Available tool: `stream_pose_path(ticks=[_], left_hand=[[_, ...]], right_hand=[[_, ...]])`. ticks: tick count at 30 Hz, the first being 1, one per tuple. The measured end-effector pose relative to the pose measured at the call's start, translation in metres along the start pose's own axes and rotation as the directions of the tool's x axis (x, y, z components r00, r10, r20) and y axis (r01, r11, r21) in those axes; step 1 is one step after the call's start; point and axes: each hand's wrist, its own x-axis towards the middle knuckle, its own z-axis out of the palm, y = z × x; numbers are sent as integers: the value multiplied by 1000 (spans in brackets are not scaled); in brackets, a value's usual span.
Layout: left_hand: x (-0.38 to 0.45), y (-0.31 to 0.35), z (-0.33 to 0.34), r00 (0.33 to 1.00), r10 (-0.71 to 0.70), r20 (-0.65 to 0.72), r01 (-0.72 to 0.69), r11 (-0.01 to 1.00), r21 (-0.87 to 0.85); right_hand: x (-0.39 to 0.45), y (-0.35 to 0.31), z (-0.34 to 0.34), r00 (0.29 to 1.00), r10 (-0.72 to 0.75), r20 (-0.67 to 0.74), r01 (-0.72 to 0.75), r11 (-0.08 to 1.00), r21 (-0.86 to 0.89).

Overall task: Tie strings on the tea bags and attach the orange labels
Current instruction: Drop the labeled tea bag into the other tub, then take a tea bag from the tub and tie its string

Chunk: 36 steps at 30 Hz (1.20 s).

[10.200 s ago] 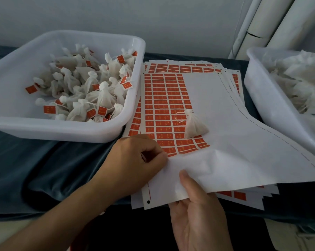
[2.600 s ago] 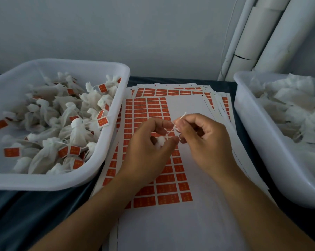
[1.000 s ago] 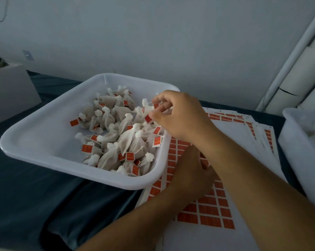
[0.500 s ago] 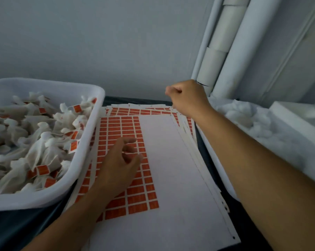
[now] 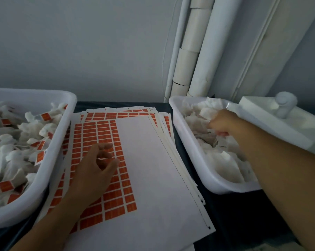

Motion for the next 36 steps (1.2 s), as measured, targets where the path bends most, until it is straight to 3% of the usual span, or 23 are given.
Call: stream_pose_path(ticks=[6,17,20,25,36], left_hand=[[-1,1,-1,1000,-3,-3,3,1000,-2],[-1,-1,1,1000,-27,3,27,1000,14],[0,-2,1,999,-39,3,39,999,15],[0,-2,1,998,-66,6,66,998,10],[-3,2,1,999,-35,10,35,999,15]], right_hand=[[0,-7,9,989,-113,-100,103,989,-106],[17,-40,35,932,-321,-168,331,943,38],[25,-50,39,925,-357,-131,354,934,-45],[40,-47,35,915,-401,45,403,900,-166],[42,-27,15,897,-442,-21,438,893,-106]])
